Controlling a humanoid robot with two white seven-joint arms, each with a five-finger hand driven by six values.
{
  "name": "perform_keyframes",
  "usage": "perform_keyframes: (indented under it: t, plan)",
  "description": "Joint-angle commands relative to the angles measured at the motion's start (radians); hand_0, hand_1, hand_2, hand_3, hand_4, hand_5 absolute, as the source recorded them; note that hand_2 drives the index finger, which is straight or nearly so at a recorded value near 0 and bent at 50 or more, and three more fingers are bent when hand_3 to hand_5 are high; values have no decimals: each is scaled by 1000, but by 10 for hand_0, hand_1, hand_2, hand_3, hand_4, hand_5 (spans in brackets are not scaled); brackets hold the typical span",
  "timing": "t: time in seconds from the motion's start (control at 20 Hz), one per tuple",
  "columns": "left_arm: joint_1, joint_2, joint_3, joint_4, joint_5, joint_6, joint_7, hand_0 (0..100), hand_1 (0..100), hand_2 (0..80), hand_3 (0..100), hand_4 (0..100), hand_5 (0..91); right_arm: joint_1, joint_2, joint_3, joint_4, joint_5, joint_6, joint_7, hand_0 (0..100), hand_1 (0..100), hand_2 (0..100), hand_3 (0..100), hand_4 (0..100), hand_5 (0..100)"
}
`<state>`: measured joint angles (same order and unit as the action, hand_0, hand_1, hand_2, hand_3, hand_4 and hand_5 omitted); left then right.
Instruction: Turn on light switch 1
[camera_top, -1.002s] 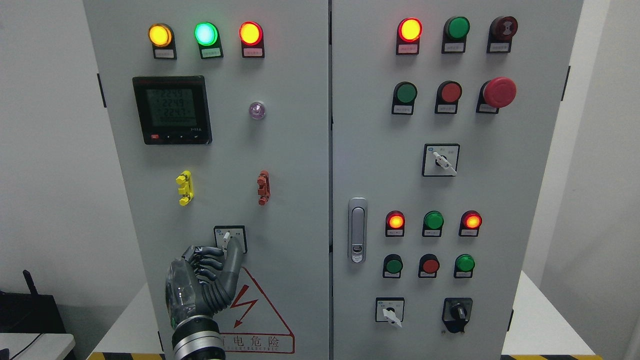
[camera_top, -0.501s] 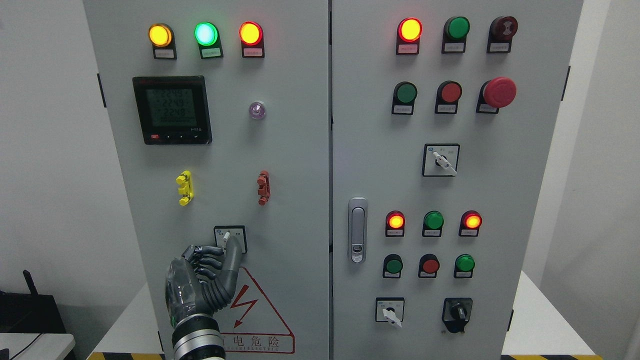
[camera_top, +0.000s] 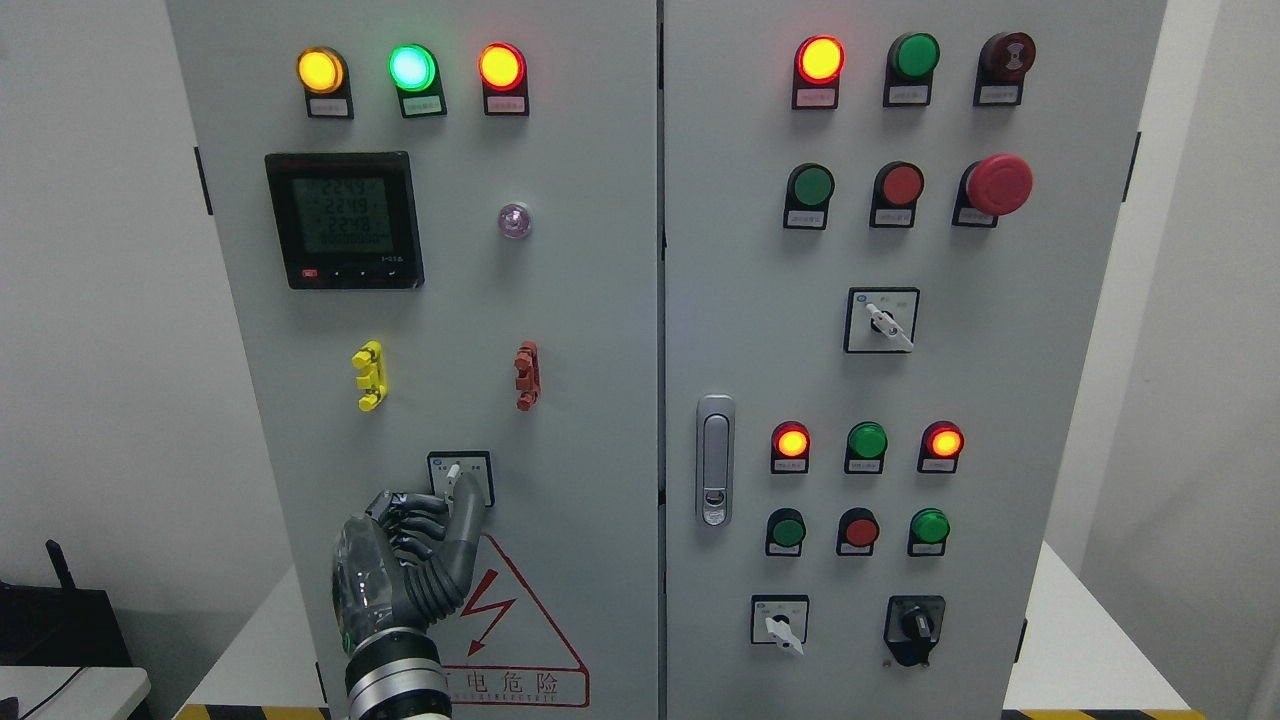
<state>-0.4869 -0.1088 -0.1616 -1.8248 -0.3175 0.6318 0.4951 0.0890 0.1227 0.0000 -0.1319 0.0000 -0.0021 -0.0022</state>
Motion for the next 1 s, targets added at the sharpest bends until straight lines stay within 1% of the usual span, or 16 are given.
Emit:
perform_keyframes:
  t: [0.0, 0.65, 0.95]
  plan:
    - [-4, 0, -1, 4, 0, 6, -1, 224, 436, 573, 788, 839, 773, 0, 0, 20, 0, -26, 1, 1, 120, 389, 0, 0, 0, 0]
    - [-10, 0, -1, 6, 0, 9, -3, 234, 433, 582, 790, 841, 780, 0, 0, 20, 0, -26, 1, 1, 120, 389, 0, 0, 0, 0]
    - [-12, 0, -4, 12, 0, 9, -6, 242, 426, 604, 801, 845, 788, 0, 0, 20, 0, -26, 1, 1, 120, 389, 0, 0, 0, 0]
